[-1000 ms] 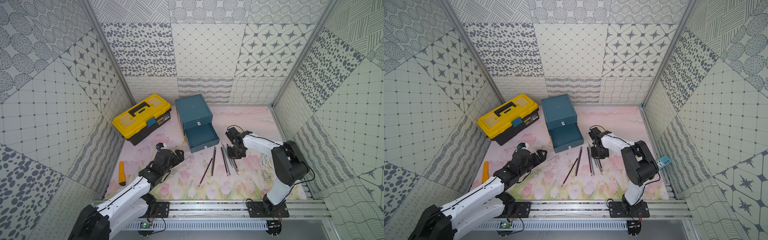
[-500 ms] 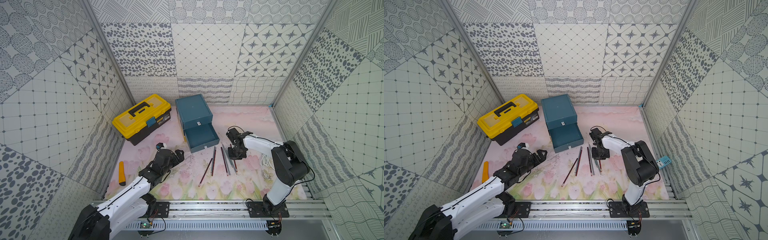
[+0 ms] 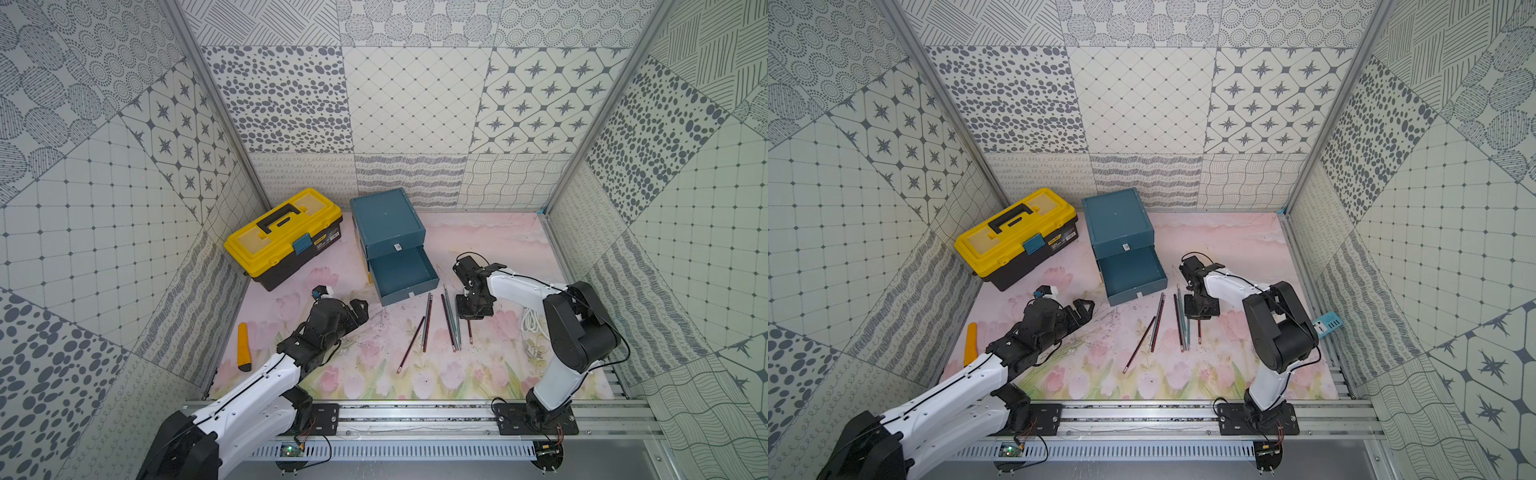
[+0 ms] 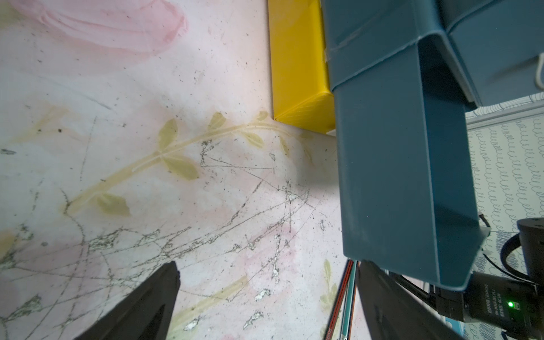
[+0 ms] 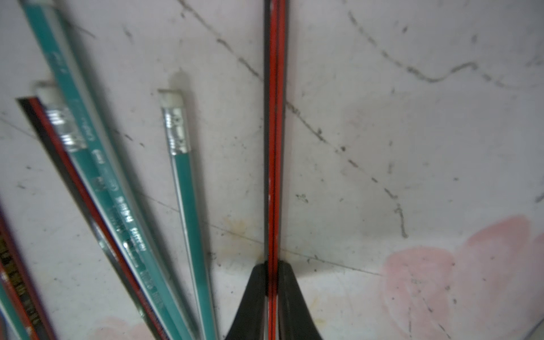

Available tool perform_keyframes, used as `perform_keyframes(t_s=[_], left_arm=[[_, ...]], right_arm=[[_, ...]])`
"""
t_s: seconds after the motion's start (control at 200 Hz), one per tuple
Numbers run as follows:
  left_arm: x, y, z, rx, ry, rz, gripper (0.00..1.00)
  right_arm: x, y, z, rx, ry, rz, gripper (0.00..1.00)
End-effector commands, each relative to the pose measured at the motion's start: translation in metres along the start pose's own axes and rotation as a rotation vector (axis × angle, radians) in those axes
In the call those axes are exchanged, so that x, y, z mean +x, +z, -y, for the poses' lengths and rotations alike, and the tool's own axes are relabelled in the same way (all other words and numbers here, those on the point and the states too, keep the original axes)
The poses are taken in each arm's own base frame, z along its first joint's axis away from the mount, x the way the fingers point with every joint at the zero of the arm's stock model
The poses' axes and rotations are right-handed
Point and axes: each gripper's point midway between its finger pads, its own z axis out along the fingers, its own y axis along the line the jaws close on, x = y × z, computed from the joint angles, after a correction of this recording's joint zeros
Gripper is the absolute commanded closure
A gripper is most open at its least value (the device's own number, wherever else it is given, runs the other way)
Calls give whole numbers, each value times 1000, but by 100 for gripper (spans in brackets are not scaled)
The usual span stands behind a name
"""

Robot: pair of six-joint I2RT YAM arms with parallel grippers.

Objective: Please place the pencils in the drawer according to their color
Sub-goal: Pick up the pencil from the center of the board.

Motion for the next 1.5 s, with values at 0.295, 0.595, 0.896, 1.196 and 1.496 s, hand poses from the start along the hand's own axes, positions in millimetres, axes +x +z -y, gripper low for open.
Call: perform_keyframes(t_s=[0.295,0.595,0.896,1.196,1.496], left_arm=[[-7,-3,6,25,-5,28,1],[-7,-2,7,29,-6,25,1],[-7,-1,9,34,-7,24,1],[-7,-1,9,36,-5,24,1],[-7,-2,10,41,-6,27,1]], right_arm=[[7,3,28,122,-52,-54,98],[-6,-27,26,104,-79,16,100],[-30,-82,22,64,-105,176,100],[-66,-163,-14,-113,-220,465,100],[-85,-225,-87,-190,-530,682,100]])
